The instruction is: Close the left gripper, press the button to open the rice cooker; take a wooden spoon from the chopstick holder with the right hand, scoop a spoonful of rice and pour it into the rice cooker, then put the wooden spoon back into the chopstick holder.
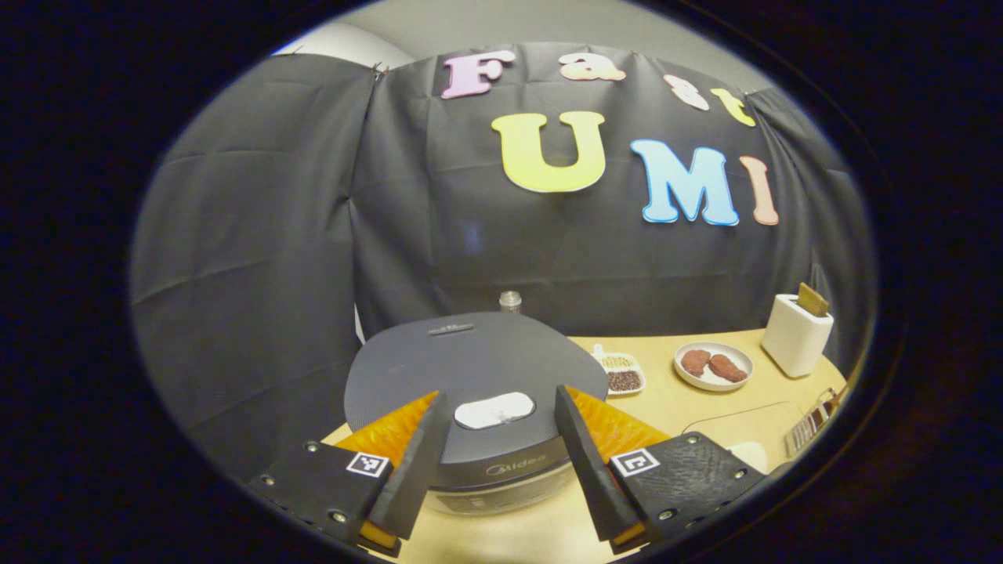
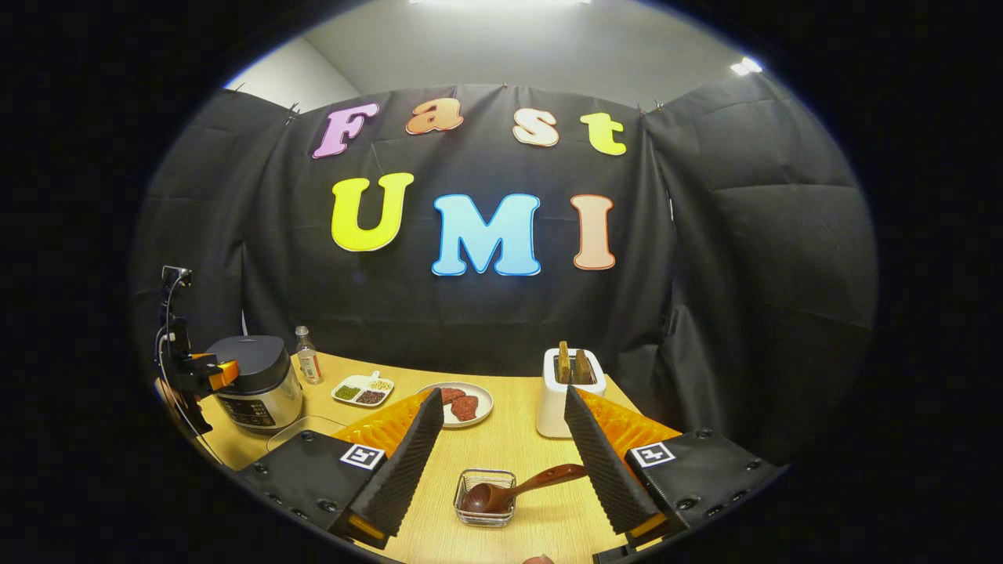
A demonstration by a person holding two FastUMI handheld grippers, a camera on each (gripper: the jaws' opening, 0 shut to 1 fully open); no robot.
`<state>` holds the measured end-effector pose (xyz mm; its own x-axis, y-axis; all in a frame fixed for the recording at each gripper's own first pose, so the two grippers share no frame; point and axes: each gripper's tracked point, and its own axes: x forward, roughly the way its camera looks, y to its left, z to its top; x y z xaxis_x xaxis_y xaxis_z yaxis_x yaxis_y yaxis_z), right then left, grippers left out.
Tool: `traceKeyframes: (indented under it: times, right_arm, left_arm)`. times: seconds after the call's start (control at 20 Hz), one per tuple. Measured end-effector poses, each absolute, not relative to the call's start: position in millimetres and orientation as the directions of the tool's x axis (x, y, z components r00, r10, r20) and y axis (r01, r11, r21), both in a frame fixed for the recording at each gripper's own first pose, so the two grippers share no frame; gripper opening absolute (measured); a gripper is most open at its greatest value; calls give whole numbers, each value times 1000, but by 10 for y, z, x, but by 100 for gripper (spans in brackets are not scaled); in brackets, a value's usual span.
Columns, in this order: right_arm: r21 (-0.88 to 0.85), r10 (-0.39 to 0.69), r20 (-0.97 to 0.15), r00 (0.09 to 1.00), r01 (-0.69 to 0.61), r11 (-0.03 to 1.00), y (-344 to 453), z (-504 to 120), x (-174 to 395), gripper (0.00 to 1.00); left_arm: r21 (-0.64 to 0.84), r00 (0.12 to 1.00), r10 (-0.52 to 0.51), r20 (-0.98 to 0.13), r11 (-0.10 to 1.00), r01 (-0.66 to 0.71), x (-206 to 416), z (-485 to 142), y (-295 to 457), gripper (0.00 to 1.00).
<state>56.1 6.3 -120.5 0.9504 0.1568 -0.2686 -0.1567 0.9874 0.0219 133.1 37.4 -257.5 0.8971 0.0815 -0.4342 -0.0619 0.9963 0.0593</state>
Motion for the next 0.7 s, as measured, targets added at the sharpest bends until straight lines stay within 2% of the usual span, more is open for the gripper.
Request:
traceKeyframes:
  times: [0.15, 0.55, 0.7]
  right_arm:
    - [31, 185, -244, 952, -183, 983, 111, -1093, 538, 98]
    - [30, 288, -160, 944, -287, 957, 192, -833, 408, 98]
    - [7, 291, -132, 948, -293, 956, 203, -735, 311, 98]
  left_arm:
    - [34, 920, 62, -386, 998, -53, 1315, -2365, 322, 85]
    - [85, 985, 32, -171, 996, -17, 804, -941, -139, 82]
    - [78, 995, -2, -104, 997, 10, 579, -475, -314, 82]
